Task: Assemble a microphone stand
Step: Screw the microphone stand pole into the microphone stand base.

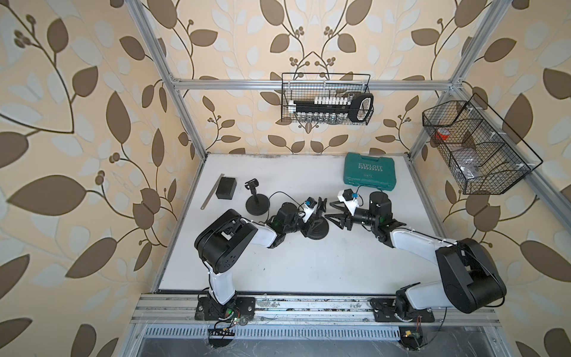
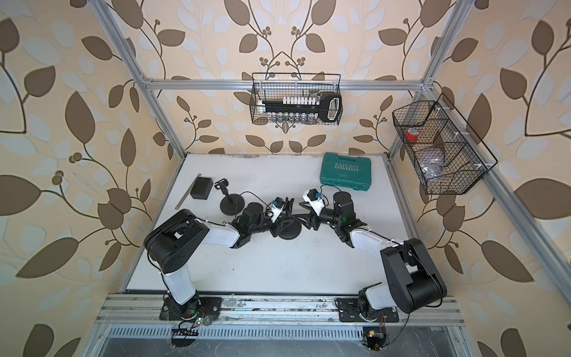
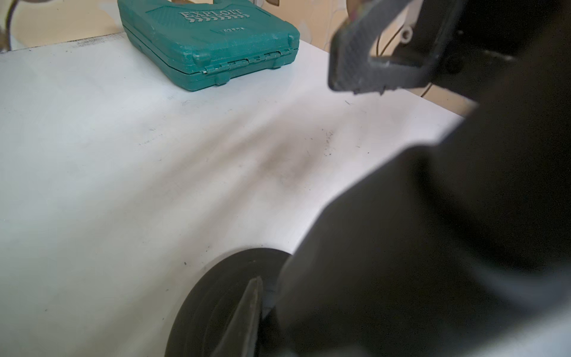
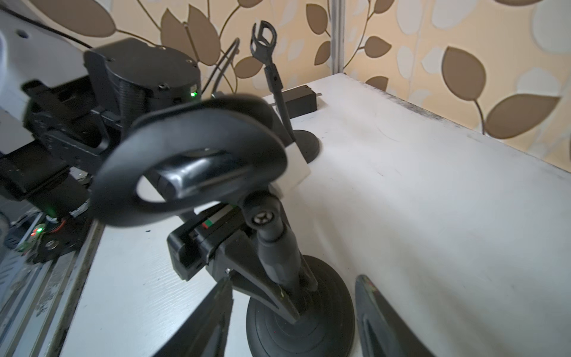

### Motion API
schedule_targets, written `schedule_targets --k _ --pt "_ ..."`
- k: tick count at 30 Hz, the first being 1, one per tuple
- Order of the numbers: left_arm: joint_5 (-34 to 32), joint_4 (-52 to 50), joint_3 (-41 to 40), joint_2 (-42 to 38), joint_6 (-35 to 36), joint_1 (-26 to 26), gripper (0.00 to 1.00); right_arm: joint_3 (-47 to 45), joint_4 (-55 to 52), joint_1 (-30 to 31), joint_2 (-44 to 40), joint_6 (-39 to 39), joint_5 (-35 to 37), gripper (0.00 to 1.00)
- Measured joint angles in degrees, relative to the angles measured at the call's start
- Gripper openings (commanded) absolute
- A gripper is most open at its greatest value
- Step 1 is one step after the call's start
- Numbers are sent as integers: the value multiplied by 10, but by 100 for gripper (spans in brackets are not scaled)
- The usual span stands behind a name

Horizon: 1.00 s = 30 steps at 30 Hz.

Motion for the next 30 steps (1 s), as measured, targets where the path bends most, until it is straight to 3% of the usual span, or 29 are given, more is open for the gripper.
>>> schedule_targets --k 11,16,19,24,30 --pt "0 8 0 4 0 0 9 75 -30 17 91 -31 -66 48" --pt "-1 9 -1 4 1 0 9 82 -31 32 111 -39 -66 32" --pt "-2 9 -1 4 -4 0 9 83 -17 32 115 -42 -60 17" --pt "-3 14 -2 4 4 0 9 74 18 35 117 -29 -28 0" --pt "-5 15 -4 4 17 1 12 16 105 67 95 1 76 0"
